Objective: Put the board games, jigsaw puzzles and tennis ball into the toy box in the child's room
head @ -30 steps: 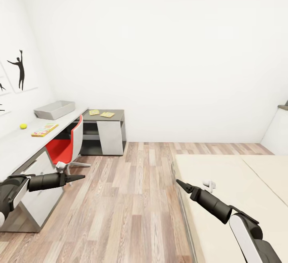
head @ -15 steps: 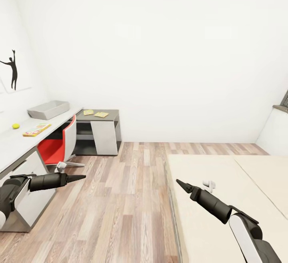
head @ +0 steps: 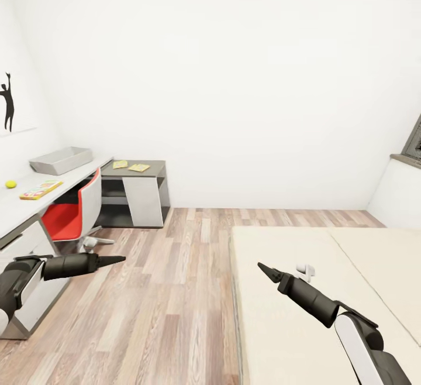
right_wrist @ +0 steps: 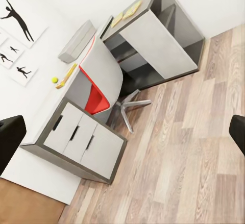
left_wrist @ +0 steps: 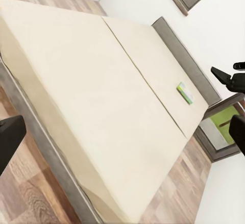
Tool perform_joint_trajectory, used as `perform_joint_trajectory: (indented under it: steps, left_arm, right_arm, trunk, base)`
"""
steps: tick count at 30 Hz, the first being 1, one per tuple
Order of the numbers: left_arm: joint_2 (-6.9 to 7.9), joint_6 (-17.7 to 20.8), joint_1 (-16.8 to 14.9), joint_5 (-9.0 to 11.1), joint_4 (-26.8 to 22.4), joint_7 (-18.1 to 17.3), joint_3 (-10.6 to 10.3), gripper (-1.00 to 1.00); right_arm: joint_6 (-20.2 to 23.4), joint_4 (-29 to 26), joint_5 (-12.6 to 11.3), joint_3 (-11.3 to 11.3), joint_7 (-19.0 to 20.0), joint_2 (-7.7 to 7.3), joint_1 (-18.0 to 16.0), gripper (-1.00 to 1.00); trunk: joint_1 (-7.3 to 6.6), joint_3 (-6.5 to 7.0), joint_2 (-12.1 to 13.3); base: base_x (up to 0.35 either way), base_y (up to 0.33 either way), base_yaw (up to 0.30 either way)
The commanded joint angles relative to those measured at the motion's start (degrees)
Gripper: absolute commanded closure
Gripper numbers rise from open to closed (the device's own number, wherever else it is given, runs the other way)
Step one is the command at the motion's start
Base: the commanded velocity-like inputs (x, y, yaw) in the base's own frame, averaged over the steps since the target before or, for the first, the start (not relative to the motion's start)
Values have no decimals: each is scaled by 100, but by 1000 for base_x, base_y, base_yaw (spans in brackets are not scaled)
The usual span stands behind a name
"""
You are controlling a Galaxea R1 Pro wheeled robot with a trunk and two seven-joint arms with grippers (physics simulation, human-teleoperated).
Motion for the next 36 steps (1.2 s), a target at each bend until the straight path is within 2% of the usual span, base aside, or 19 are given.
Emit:
perform_joint_trajectory:
  steps: [1, 36]
  left_arm:
    - [3, 60, -5, 16, -2, -14, -7, -100]
    - [1, 69, -5, -8, -111, -14, -16, -100]
  right_arm:
    - [46, -1, -38, -7, 4, 1, -6, -100]
    - [46, 9, -38, -13, 13, 1, -6, -100]
  trunk:
    - [4, -14, -14]
    - [4, -14, -14]
  base:
    - [0, -301, 0]
    - [0, -301, 0]
